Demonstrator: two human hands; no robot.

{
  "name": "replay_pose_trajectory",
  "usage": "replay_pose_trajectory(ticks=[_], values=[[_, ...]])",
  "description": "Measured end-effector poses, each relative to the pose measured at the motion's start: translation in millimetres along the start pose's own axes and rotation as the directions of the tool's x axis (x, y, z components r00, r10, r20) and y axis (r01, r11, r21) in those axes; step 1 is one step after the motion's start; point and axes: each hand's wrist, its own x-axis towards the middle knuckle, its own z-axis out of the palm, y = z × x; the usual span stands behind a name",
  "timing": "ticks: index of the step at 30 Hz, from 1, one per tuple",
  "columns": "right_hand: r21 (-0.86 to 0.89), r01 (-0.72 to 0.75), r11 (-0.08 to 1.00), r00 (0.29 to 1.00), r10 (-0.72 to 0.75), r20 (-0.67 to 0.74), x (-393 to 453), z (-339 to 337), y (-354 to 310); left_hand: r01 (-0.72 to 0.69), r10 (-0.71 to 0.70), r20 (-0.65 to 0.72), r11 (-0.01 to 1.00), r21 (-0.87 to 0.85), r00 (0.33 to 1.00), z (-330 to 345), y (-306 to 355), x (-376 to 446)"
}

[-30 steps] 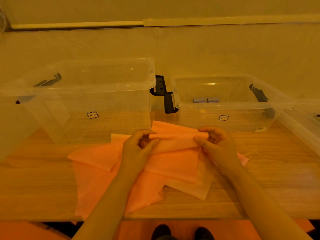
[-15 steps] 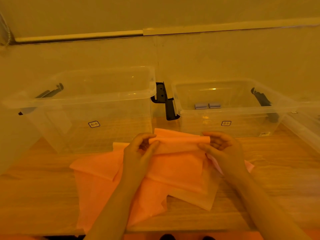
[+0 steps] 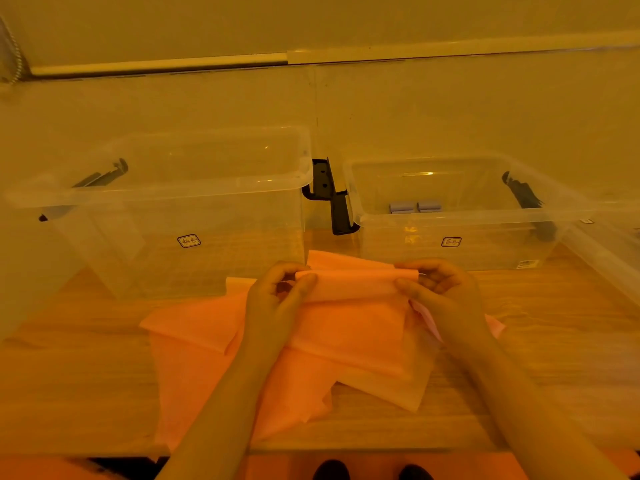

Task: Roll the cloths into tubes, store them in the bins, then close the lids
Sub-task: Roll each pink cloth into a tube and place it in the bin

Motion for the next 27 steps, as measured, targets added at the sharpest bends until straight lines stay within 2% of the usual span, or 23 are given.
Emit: replay_pose_trajectory(ticks=[8, 14, 21, 27], values=[[-0.031, -0.017, 0.999, 1.0, 0.017, 0.026, 0.0, -2.0, 1.1, -0.069, 0.069, -0.025, 0.997, 0.017, 0.997, -0.8, -2.7, -1.2], [-0.057, -0.027, 0.998, 0.999, 0.024, -0.048, 1.5, -2.6, 3.3, -0.01, 0.009, 0.022, 0.999, 0.04, 1.0, -1.4, -3.1, -2.5], [-0.018, -0.045, 0.999, 0.999, 0.046, 0.004, 0.4, -2.8, -0.8, -0.003, 0.001, 0.015, 0.997, 0.08, 1.0, 0.3, -2.0, -2.2], [-0.021, -0.057, 0.998, 0.998, 0.057, 0.004, -0.8, -2.0, -0.9, 0.019, -0.019, 0.015, 1.0, -0.014, 1.0, -0.5, -1.9, -3.5]])
